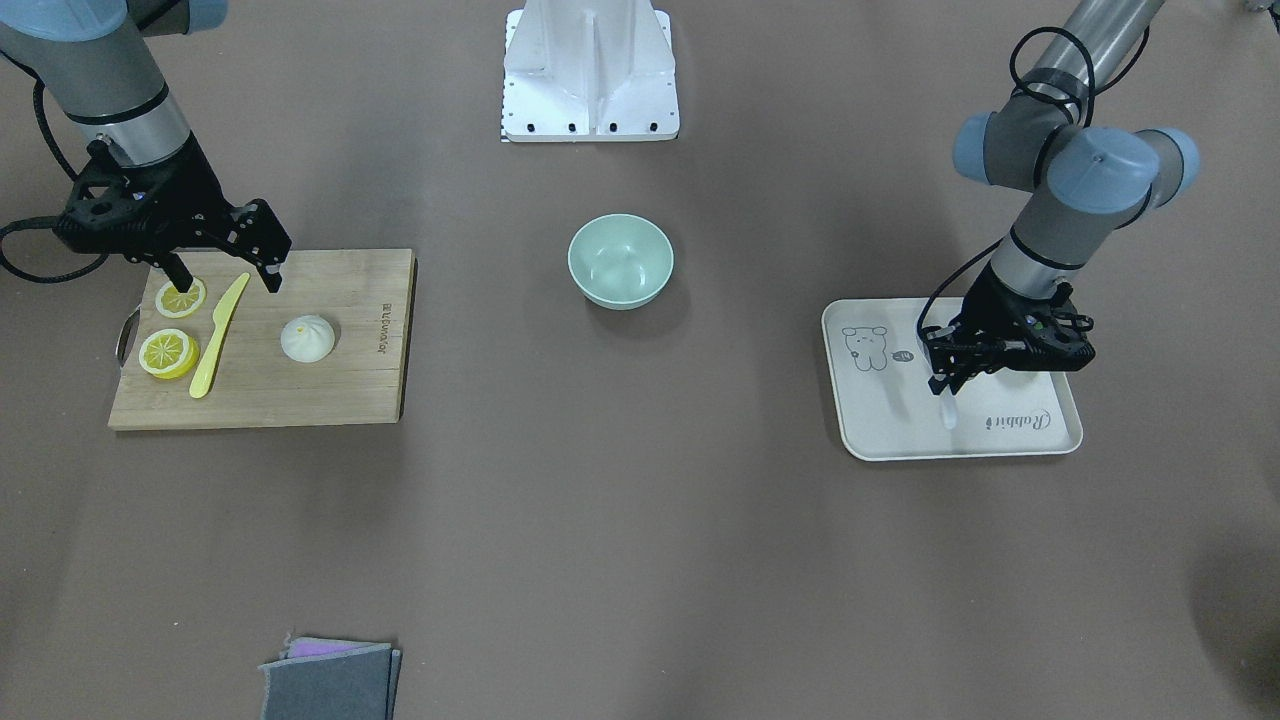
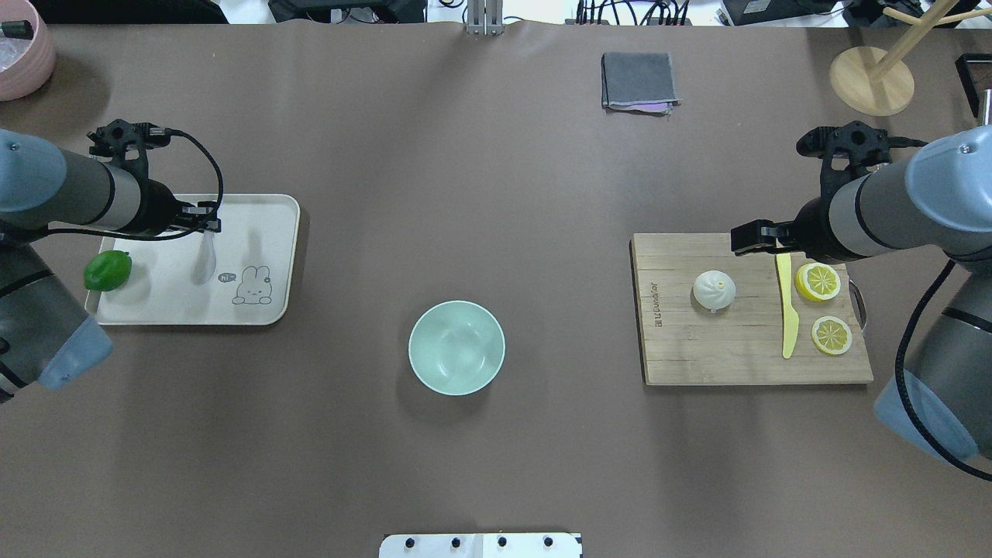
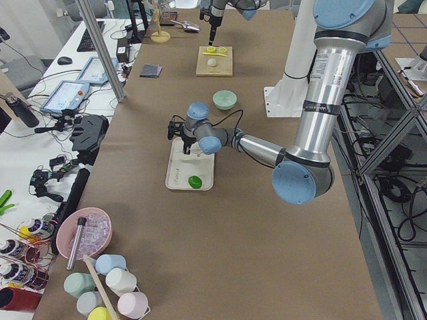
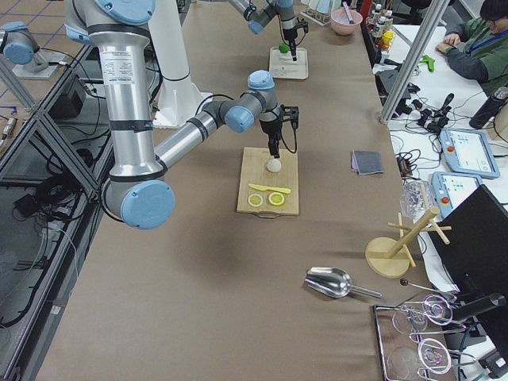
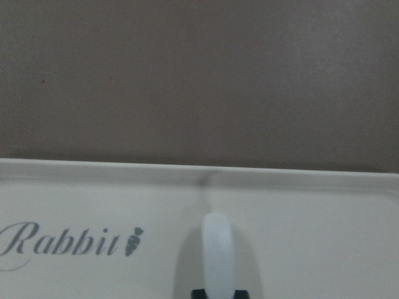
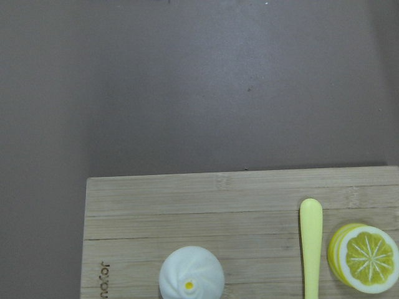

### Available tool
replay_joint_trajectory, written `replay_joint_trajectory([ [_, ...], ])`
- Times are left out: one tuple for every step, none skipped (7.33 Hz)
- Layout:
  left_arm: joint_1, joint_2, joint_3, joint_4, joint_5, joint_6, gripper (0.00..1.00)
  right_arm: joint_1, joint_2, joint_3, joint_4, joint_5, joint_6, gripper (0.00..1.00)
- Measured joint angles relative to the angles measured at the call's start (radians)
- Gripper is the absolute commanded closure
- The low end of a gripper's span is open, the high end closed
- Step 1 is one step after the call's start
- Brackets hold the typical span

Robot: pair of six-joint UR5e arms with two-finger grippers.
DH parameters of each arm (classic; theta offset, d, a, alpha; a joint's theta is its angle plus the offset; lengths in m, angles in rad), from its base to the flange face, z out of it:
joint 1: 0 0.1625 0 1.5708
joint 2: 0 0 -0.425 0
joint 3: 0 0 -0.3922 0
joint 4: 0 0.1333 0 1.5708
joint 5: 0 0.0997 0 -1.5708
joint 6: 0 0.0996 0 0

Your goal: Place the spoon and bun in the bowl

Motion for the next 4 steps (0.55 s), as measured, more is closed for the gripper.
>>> replay_joint_trajectory([
  [0.009, -0.008, -0.040, 0.003, 0.002, -0.083, 1.00, 0.000, 0.000, 0.000, 0.000, 0.000, 0.000, 0.00],
  [0.034, -0.023, -0.076, 0.005, 0.012, -0.168, 1.00, -0.001, 0.000, 0.000, 0.000, 0.000, 0.000, 0.00],
  [0.083, -0.041, -0.105, 0.005, 0.050, -0.248, 1.00, -0.003, 0.000, 0.000, 0.000, 0.000, 0.000, 0.00],
  [0.150, -0.070, -0.118, 0.007, 0.112, -0.317, 1.00, -0.005, 0.001, 0.001, 0.000, 0.000, 0.000, 0.00],
])
